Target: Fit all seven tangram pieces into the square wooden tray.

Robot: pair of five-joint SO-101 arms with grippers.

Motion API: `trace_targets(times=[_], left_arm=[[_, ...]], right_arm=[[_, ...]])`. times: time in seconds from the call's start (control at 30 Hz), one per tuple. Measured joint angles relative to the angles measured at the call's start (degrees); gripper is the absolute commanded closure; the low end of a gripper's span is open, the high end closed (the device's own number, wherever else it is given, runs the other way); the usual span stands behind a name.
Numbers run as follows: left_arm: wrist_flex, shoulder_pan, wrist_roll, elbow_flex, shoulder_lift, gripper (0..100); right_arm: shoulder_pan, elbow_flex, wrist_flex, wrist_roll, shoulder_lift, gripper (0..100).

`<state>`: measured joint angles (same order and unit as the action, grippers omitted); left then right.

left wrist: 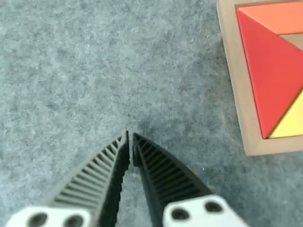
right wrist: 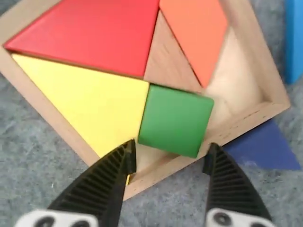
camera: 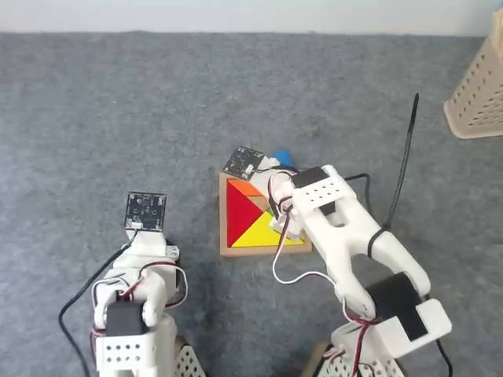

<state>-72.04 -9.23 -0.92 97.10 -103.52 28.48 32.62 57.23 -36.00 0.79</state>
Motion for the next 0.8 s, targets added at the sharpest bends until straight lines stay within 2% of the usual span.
trace_targets(times=[0.2, 0.33, 0.47, 0.6, 0.8], left_arm=[[0.0, 0.0, 0.0, 0.0, 0.0, 98], [0.0, 0.0, 0.0, 0.0, 0.0, 98], [0.0, 0.0, 0.0, 0.0, 0.0, 98], [0.0, 0.0, 0.0, 0.0, 0.0, 98], [0.0, 0.0, 0.0, 0.0, 0.0, 98]], right_arm=[[-0.1, 0.0, 0.1, -0.2, 0.0, 76.8], [-2.2, 0.0, 0.1, 0.2, 0.1, 85.0], [-4.9, 0.0, -1.1, 4.4, 2.7, 91.4], [-5.8, 0.0, -4.0, 9.8, 4.7, 91.7], [-5.5, 1.8, -11.4, 11.9, 4.0, 91.8]])
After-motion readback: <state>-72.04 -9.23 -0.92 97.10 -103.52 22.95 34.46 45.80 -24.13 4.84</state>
